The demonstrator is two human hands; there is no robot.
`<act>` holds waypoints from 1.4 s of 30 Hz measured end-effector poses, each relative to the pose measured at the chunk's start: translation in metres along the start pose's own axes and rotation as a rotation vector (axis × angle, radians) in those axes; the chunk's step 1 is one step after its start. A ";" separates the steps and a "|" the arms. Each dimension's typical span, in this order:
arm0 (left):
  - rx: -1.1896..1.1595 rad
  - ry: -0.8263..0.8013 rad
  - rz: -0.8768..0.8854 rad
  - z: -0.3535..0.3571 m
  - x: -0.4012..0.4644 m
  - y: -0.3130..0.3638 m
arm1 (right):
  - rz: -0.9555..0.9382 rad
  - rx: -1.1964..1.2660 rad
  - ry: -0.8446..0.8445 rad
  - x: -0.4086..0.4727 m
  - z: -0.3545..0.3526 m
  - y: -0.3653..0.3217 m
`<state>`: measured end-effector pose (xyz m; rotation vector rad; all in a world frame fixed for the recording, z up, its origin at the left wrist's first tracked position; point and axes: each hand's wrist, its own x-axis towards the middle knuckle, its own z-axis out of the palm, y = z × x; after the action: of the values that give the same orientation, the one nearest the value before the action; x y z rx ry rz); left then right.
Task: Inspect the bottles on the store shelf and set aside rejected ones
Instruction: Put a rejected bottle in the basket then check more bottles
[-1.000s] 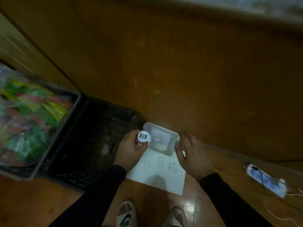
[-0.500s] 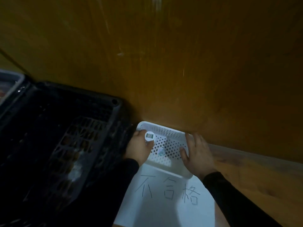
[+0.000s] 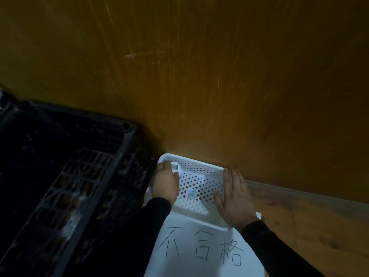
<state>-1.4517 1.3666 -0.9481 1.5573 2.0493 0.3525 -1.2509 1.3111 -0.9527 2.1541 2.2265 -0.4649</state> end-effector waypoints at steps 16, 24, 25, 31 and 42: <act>-0.077 -0.067 0.238 -0.258 -0.141 0.108 | -0.113 0.087 -0.026 -0.115 -0.267 -0.062; -0.245 0.107 0.428 -0.525 -0.264 0.283 | -0.145 0.239 0.342 -0.216 -0.590 -0.115; -0.262 0.141 0.467 -0.554 -0.280 0.305 | -0.143 0.264 0.401 -0.231 -0.628 -0.119; -0.342 0.206 0.704 -0.668 -0.353 0.417 | -0.059 0.315 0.696 -0.331 -0.799 -0.121; -0.308 -0.089 1.283 -0.649 -0.512 0.645 | 0.463 0.093 1.137 -0.575 -0.913 0.004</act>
<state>-1.1972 1.1465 0.0443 2.3862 0.6157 0.9482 -1.0353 0.9484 0.0402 3.3469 1.7978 0.9084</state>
